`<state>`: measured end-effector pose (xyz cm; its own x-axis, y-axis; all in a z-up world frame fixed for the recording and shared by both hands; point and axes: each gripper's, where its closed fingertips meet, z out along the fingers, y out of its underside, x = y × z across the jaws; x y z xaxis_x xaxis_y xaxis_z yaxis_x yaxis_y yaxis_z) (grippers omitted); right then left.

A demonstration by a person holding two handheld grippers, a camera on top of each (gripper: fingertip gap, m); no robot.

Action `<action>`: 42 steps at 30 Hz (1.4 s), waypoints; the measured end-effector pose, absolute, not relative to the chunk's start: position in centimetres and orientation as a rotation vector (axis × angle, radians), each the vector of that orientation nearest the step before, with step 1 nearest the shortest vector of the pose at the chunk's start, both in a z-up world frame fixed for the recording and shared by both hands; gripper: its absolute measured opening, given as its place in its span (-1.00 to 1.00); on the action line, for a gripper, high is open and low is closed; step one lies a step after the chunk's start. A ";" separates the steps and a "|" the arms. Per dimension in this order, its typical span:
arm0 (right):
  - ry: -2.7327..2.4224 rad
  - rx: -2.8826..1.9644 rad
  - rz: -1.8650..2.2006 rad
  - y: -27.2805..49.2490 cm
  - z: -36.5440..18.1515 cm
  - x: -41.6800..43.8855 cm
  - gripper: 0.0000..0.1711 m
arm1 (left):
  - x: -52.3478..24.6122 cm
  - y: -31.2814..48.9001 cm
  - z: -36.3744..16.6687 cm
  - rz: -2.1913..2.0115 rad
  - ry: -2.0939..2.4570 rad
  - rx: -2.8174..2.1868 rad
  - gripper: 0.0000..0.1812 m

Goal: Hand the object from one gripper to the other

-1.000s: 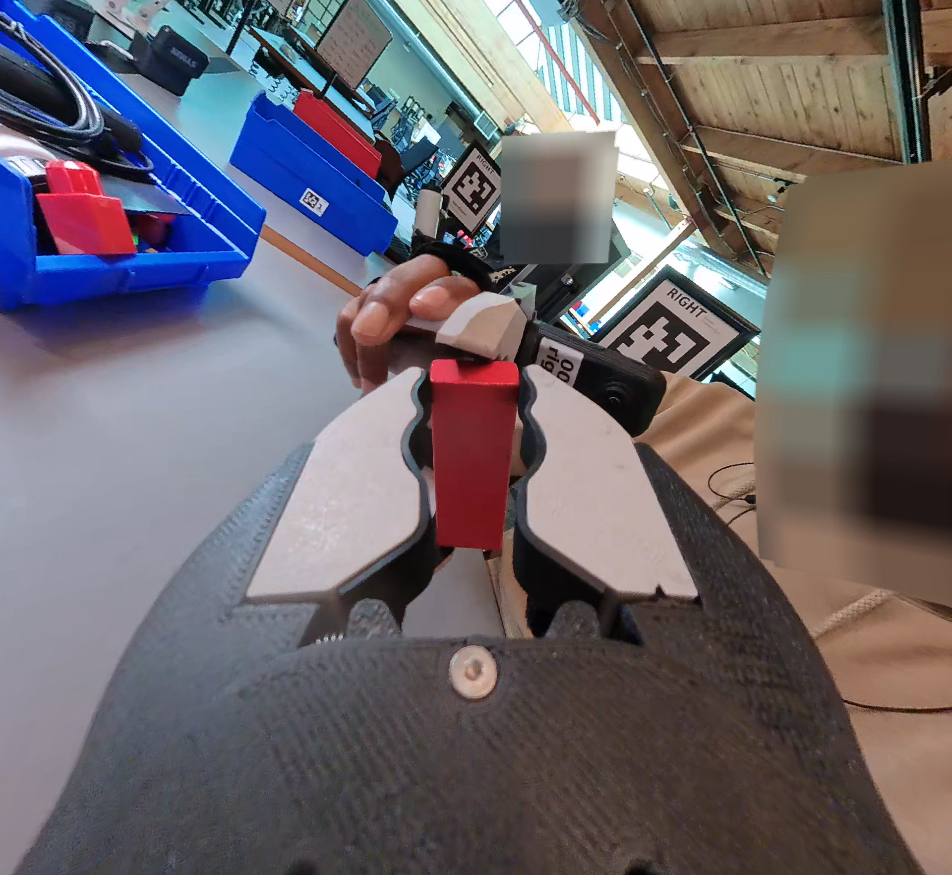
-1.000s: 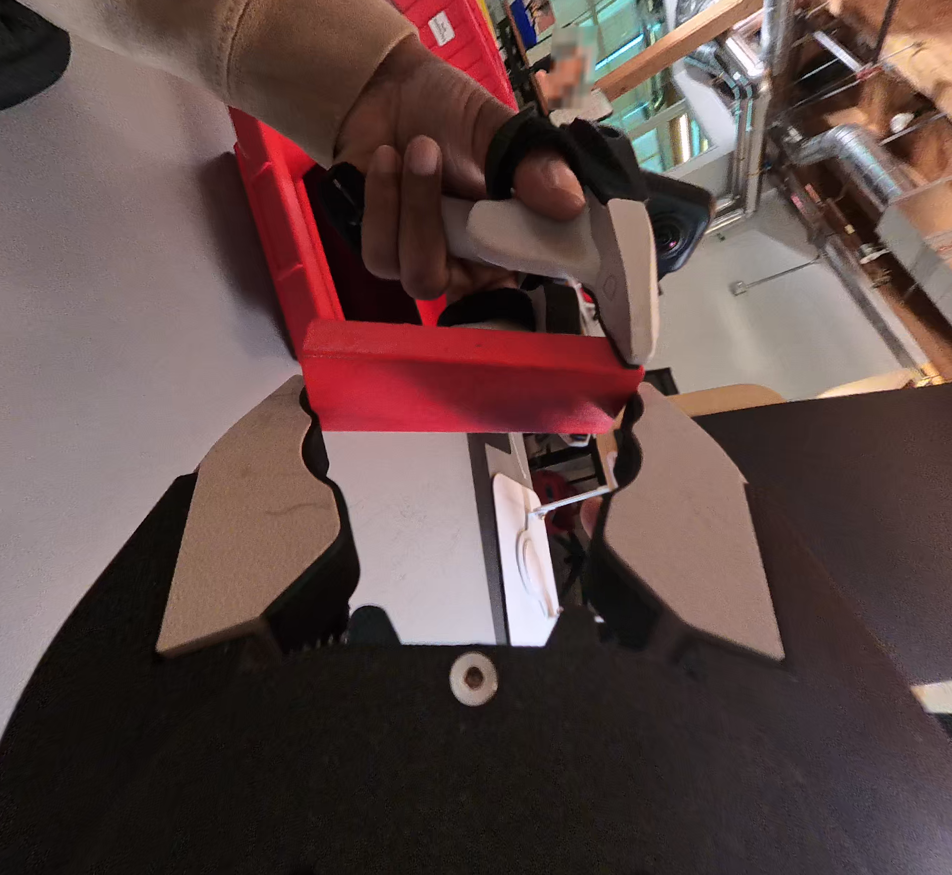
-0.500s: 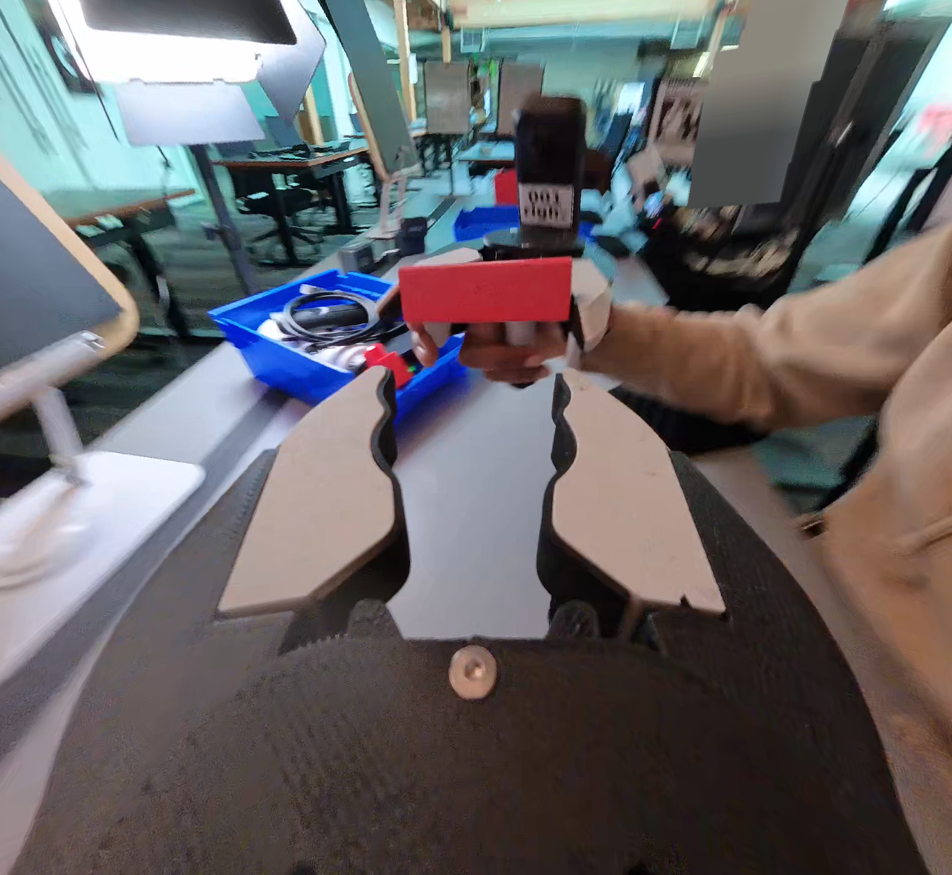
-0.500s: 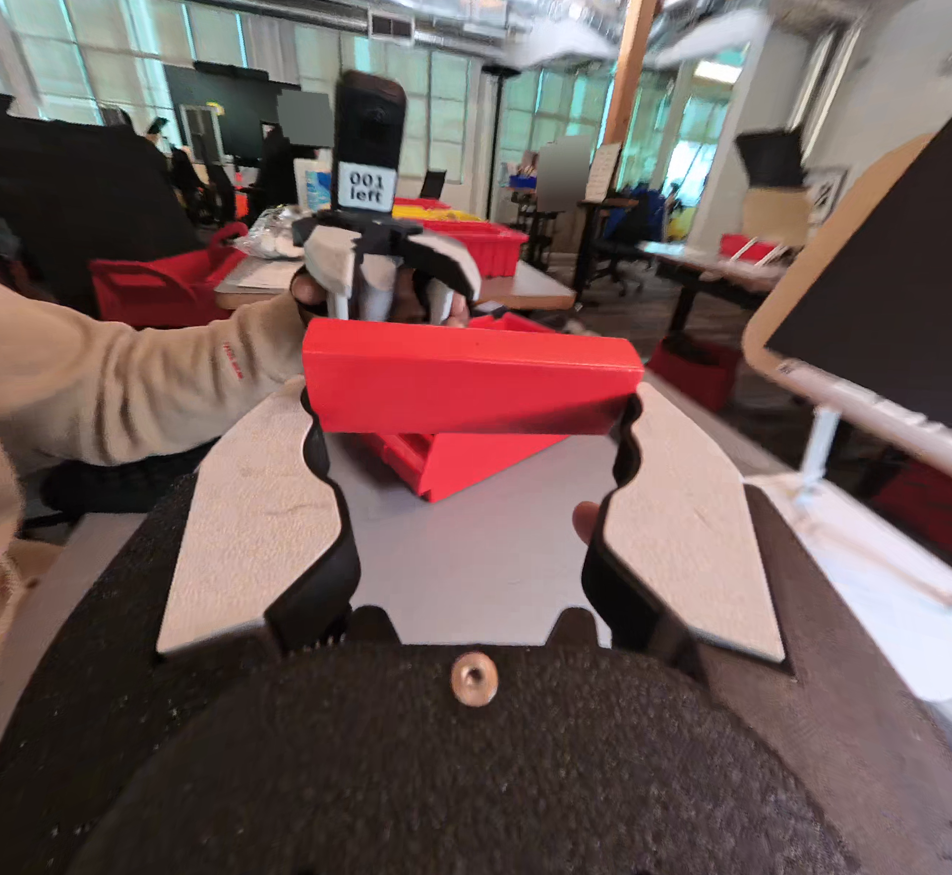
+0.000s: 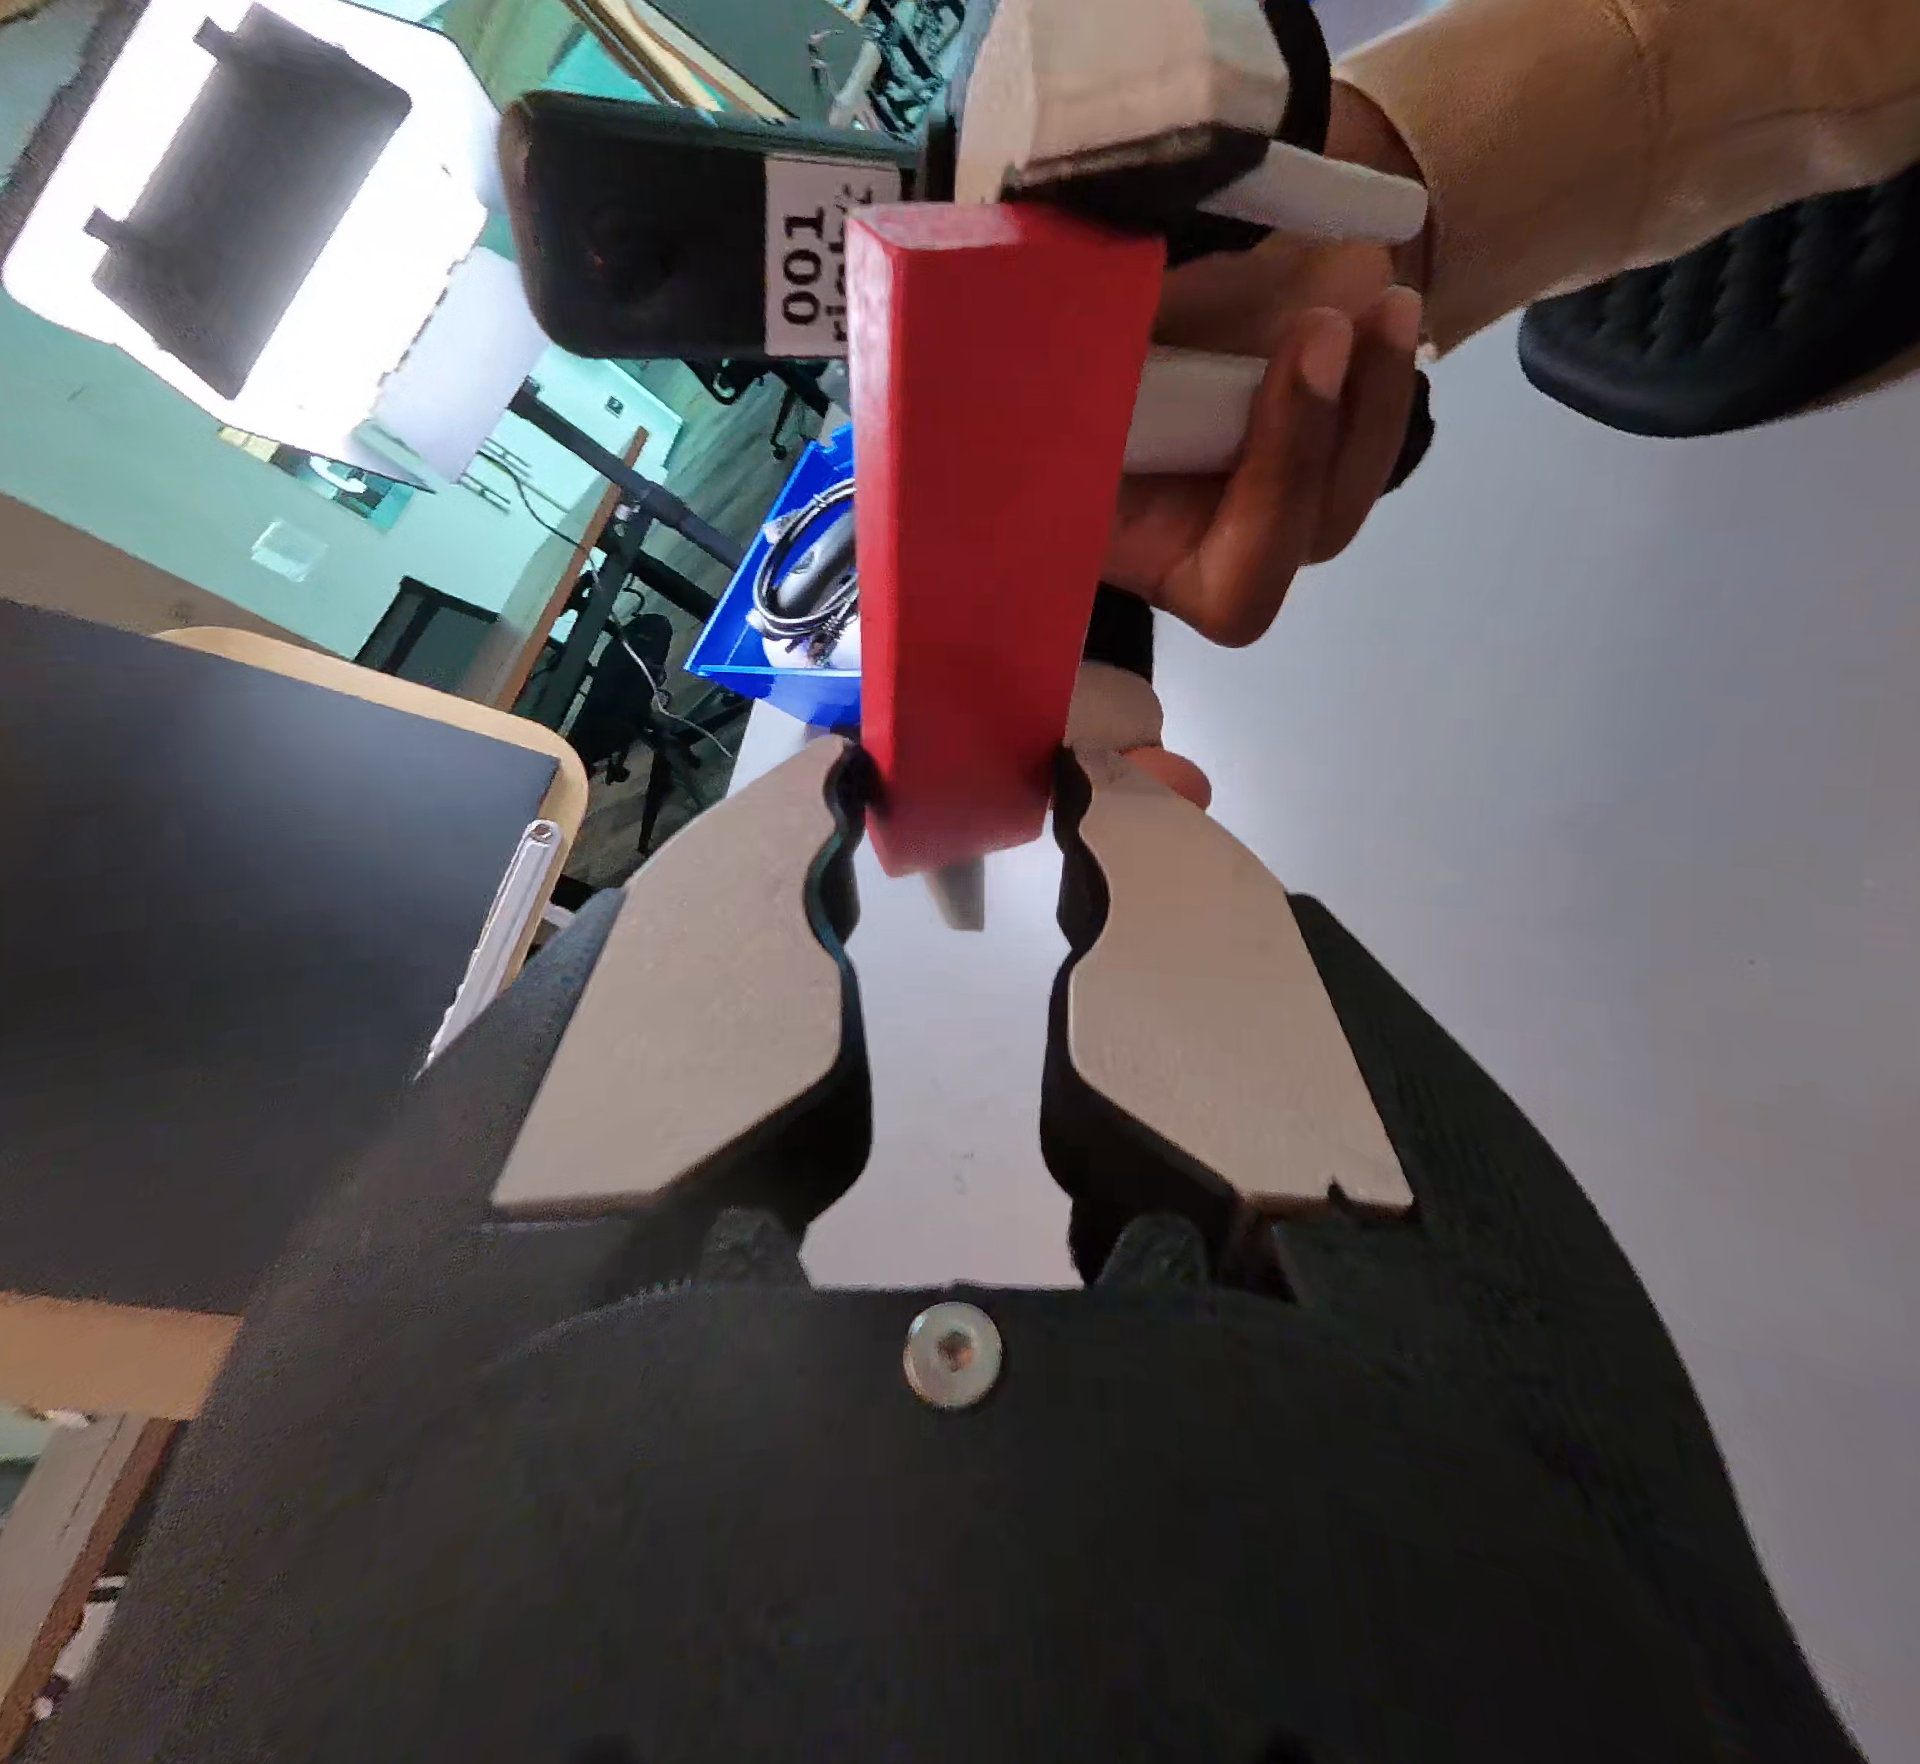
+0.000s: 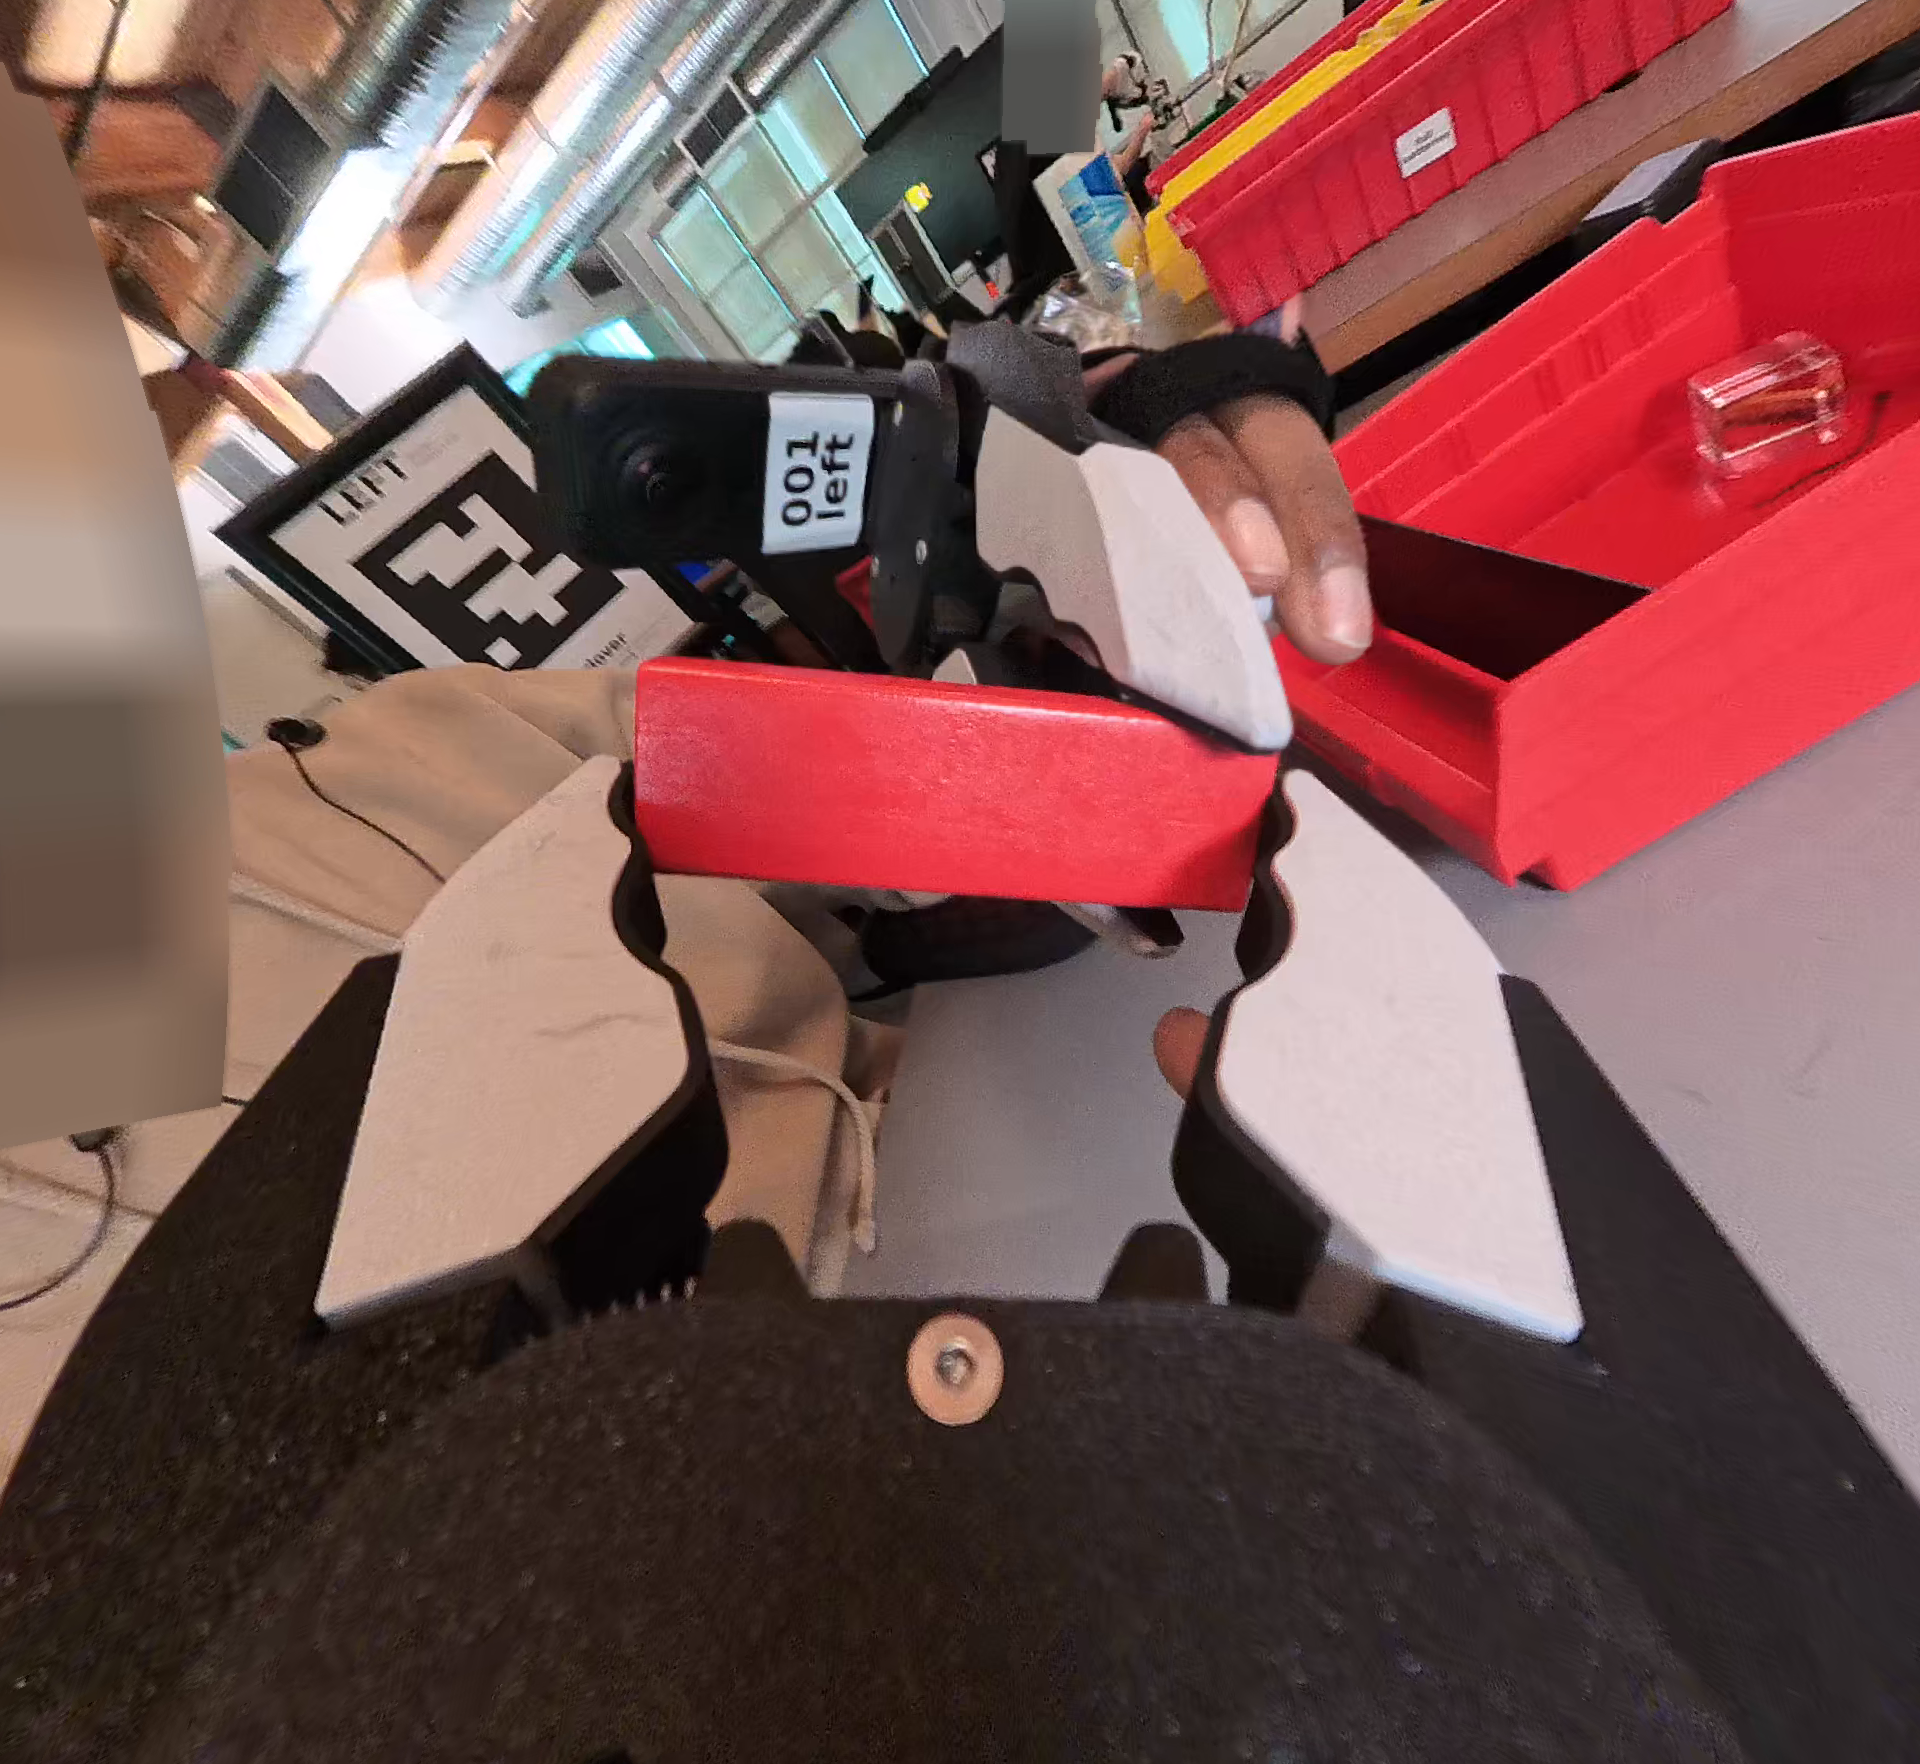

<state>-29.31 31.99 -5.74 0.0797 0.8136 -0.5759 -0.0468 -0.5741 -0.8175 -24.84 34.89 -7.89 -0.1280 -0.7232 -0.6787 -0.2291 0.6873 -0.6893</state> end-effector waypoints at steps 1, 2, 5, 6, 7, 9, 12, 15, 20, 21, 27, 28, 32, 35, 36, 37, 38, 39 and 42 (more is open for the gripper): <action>-0.751 -1.654 1.600 32.1 -5.5 -29.1 0.28 | -24.7 35.1 -7.7 -0.518 1.665 -0.792 -0.61; -0.729 -1.647 1.604 32.4 -5.2 -28.9 0.28 | -24.5 35.3 -7.5 -0.541 1.639 -0.820 -0.60; -0.667 -1.606 1.456 34.0 -4.2 -26.9 0.18 | -24.4 37.1 -6.8 -0.604 1.515 -0.955 -0.61; -0.655 -1.589 1.317 34.9 -4.0 -25.8 0.14 | -24.5 37.9 -6.6 -0.635 1.472 -1.014 -0.61; -0.653 -1.563 1.172 35.6 -3.6 -24.7 0.10 | -24.6 38.6 -6.4 -0.665 1.429 -1.063 -0.62; -0.671 -1.529 0.914 36.4 -3.2 -23.4 0.00 | -24.5 39.4 -6.6 -0.713 1.376 -1.156 -0.62; -0.684 -1.534 0.725 37.3 -4.2 -24.1 -0.18 | -23.8 39.4 -7.3 -0.729 1.345 -1.241 -0.62; -0.621 -1.569 0.628 38.7 -5.9 -24.6 -0.69 | -22.9 39.0 -8.1 -0.700 1.333 -1.269 -0.62; -0.739 -1.571 0.718 37.3 -5.5 -24.2 -0.82 | -23.1 37.3 -8.1 -1.014 1.406 -1.298 -0.56; -0.771 -1.589 0.782 36.7 -5.4 -24.1 -0.82 | -23.3 36.4 -8.0 -1.159 1.429 -1.312 -0.58; -0.815 -1.567 1.064 34.7 -4.9 -24.8 -0.82 | -23.4 33.5 -7.3 -1.588 1.448 -1.309 -0.82; -0.816 -1.556 1.062 34.7 -4.8 -24.9 -0.82 | -23.4 33.5 -7.3 -1.588 1.457 -1.303 -0.82; -0.760 -1.460 1.027 35.0 -3.3 -24.4 -0.74 | -23.8 33.9 -5.5 -1.636 1.363 -1.246 -0.82; -0.767 -1.434 1.007 34.8 -3.1 -24.3 -0.60 | -23.9 34.2 -5.2 -1.654 1.330 -1.243 -0.82; -0.766 -1.428 1.014 34.8 -3.1 -24.6 -0.62 | -23.8 33.9 -5.1 -1.677 1.329 -1.233 -0.82; -0.765 -1.427 1.010 34.8 -3.2 -25.0 -0.73 | -23.7 33.7 -5.2 -1.683 1.332 -1.230 -0.82; -0.767 -1.420 1.002 34.8 -3.4 -25.2 -0.80 | -23.6 33.6 -5.3 -1.670 1.337 -1.229 -0.82; -0.769 -1.413 0.999 34.8 -3.4 -25.3 -0.81 | -23.7 33.6 -5.3 -1.657 1.345 -1.219 -0.81; -0.838 -1.433 0.962 34.4 -3.7 -25.2 -0.82 | -24.8 34.2 -4.1 -1.695 1.311 -1.183 -0.63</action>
